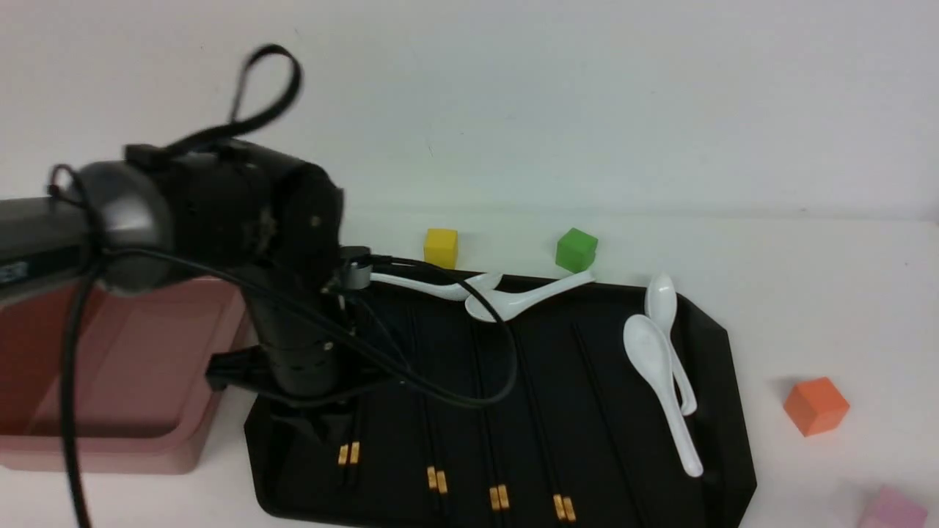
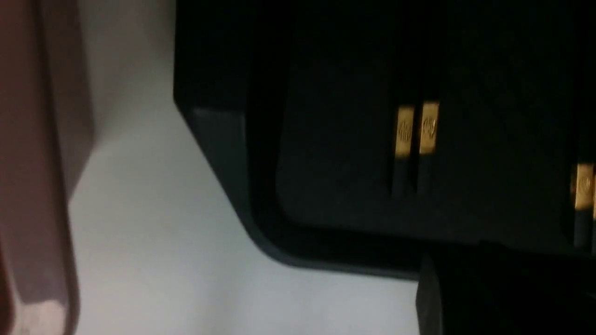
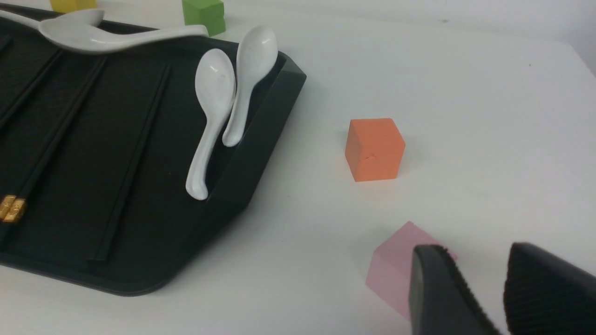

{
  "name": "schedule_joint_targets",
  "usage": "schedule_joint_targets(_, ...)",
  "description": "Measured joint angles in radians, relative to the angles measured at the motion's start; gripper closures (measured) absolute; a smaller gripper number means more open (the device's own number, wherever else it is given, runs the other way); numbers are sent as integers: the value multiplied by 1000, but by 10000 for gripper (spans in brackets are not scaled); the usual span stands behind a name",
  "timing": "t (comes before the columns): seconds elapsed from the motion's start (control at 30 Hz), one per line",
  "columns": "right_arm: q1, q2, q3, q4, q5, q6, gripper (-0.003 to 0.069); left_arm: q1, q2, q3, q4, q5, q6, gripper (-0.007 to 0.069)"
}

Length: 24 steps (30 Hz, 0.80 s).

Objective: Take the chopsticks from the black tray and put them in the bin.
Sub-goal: Use the left arm to grab a pair of chopsticks

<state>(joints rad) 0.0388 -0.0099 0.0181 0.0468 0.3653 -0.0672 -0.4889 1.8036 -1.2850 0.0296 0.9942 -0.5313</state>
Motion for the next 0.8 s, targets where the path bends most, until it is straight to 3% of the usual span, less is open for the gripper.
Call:
schedule_joint_targets(0.23, 0, 0, 0, 0, 0, 0, 419, -7, 90, -12, 67, -109, -74, 323)
schedule_joint_targets(0.63, 0, 0, 0, 0, 0, 0, 419, -7, 171, -18, 87, -176, -136, 304)
schedule_joint_targets(0.8, 0, 0, 0, 0, 0, 0, 419, -7, 192, -22, 92, -183, -242, 308)
